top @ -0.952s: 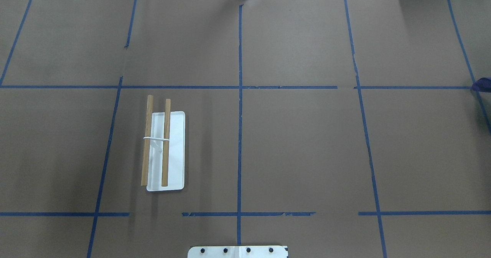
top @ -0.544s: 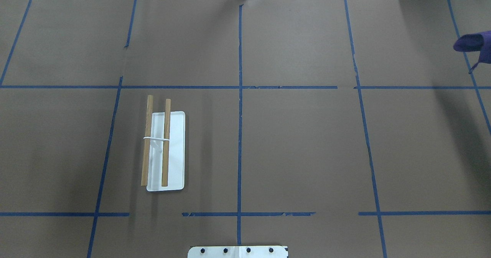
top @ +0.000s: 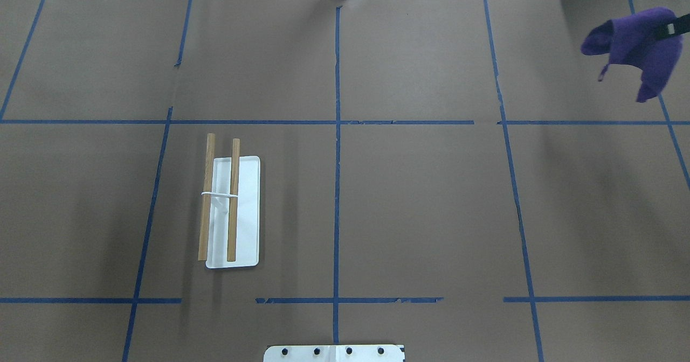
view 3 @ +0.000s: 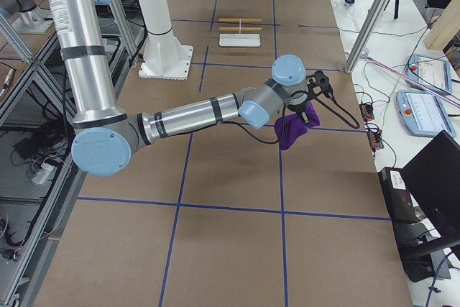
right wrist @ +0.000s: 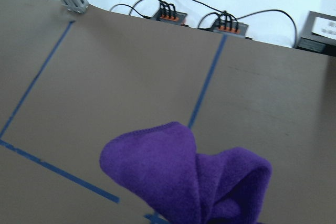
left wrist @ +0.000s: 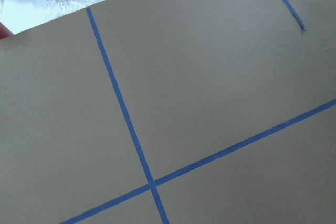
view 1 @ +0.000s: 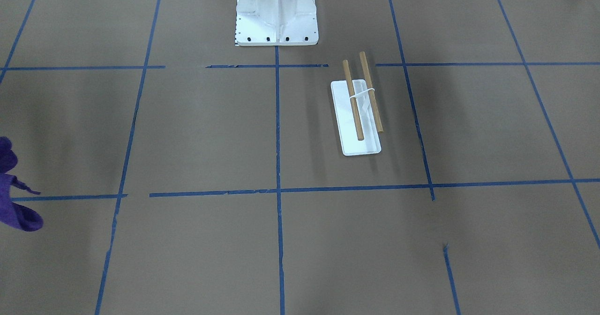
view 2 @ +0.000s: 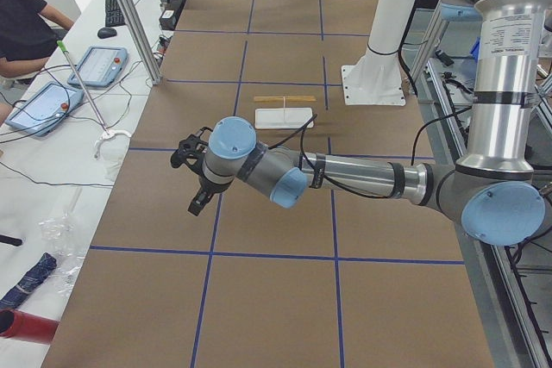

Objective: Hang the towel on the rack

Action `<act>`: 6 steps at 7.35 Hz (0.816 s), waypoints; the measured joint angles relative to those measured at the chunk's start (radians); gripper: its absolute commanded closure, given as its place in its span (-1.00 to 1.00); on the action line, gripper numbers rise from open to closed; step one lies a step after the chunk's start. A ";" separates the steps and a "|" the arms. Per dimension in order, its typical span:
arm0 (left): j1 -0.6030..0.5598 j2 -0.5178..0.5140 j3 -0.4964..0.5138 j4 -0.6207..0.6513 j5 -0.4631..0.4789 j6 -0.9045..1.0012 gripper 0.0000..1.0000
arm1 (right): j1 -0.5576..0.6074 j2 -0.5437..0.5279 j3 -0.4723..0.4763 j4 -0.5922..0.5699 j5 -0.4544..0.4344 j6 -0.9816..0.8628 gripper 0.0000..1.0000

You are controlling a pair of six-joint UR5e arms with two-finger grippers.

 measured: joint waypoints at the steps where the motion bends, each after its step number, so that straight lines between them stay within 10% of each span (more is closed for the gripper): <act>1: 0.055 -0.028 0.001 -0.066 0.041 -0.116 -1.00 | -0.083 0.045 0.041 0.000 -0.086 0.086 1.00; 6: 0.346 -0.271 0.006 -0.199 0.197 -0.792 -1.00 | -0.521 0.143 0.254 -0.002 -0.588 0.226 1.00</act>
